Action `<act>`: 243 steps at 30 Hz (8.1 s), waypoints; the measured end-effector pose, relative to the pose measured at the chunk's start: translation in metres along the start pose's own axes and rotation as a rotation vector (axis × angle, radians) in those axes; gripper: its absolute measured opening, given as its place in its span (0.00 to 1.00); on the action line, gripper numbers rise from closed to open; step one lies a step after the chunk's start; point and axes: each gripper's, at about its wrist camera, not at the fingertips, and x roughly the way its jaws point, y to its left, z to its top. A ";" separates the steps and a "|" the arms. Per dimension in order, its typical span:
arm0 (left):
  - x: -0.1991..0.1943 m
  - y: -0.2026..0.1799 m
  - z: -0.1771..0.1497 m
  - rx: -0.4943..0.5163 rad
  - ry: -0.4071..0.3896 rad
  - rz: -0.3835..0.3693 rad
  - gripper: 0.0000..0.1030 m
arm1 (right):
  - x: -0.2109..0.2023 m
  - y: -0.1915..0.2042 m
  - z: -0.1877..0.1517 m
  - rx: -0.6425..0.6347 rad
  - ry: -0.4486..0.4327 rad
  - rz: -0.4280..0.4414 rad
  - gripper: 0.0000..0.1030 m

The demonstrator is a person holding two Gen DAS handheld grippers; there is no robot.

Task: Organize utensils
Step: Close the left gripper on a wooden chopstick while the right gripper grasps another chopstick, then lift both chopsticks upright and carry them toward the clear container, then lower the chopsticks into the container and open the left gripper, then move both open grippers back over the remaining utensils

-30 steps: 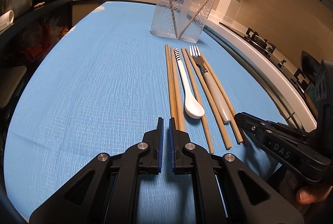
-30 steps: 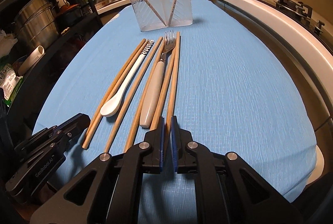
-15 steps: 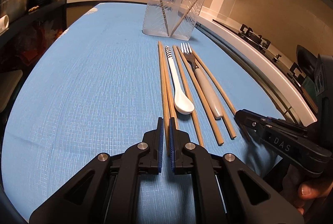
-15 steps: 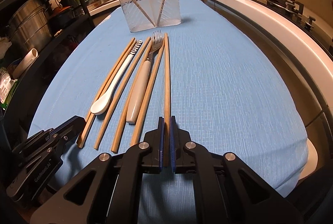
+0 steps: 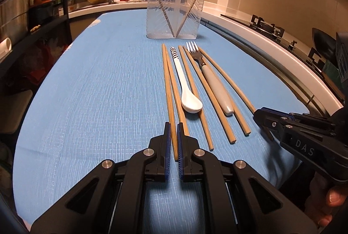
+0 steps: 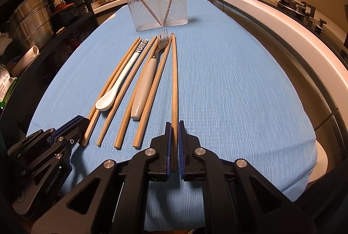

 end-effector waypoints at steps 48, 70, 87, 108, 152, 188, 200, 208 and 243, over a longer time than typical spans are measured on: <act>-0.008 0.008 -0.012 -0.092 -0.114 0.168 0.05 | -0.006 -0.002 -0.012 0.051 -0.083 -0.089 0.06; -0.007 0.006 -0.011 -0.090 -0.110 0.162 0.05 | -0.004 -0.001 -0.010 0.031 -0.083 -0.095 0.05; -0.028 0.003 -0.002 -0.048 -0.171 0.156 0.05 | -0.026 -0.002 -0.003 0.009 -0.113 -0.112 0.05; -0.098 0.006 0.070 -0.041 -0.354 0.073 0.05 | -0.119 -0.002 0.059 -0.069 -0.344 -0.120 0.05; -0.089 0.006 0.256 -0.039 -0.175 0.053 0.05 | -0.137 0.035 0.232 -0.173 -0.392 -0.060 0.05; -0.008 0.010 0.389 0.032 -0.338 0.000 0.05 | -0.042 0.040 0.360 -0.195 -0.319 -0.015 0.05; 0.028 0.022 0.358 0.005 -0.240 0.040 0.29 | -0.020 0.034 0.342 -0.179 -0.282 0.002 0.20; -0.017 0.024 0.332 -0.011 -0.286 0.045 0.29 | -0.071 0.030 0.314 -0.164 -0.348 -0.007 0.26; -0.022 0.007 0.020 -0.079 -0.084 0.035 0.07 | -0.021 0.003 0.024 -0.001 -0.075 0.110 0.08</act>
